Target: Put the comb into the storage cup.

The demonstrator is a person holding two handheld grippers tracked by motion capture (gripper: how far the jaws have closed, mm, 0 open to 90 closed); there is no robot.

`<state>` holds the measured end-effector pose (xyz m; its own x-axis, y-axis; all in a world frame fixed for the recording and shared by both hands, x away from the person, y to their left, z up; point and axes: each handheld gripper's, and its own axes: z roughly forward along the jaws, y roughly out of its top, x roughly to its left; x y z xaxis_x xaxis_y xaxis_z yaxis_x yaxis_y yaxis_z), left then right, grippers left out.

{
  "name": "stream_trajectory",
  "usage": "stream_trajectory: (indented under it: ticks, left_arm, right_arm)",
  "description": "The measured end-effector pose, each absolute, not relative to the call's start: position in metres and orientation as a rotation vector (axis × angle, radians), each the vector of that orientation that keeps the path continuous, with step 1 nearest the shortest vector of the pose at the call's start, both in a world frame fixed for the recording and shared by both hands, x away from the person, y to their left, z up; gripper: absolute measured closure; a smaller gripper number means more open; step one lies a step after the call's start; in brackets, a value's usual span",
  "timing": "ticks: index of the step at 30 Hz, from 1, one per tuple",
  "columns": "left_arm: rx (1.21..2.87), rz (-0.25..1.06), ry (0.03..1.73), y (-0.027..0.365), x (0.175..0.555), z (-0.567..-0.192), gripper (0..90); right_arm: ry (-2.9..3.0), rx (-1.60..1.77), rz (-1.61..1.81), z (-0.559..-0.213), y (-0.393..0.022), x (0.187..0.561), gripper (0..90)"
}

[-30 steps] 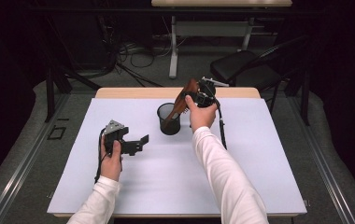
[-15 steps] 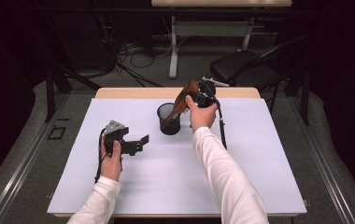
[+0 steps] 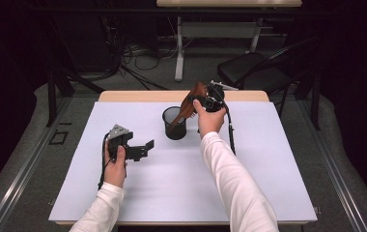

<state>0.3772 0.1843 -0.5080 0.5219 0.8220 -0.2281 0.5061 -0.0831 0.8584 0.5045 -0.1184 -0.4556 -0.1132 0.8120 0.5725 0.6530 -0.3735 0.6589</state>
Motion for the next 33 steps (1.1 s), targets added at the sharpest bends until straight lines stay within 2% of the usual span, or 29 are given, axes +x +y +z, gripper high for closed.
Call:
stream_trajectory:
  ticks: [33]
  left_arm:
    - [1.744, 0.386, 1.124, 0.184, 0.378, -0.509, 2.3]
  right_arm:
    - [1.712, 1.951, 1.561, -0.461, -0.129, 0.503, 44.0]
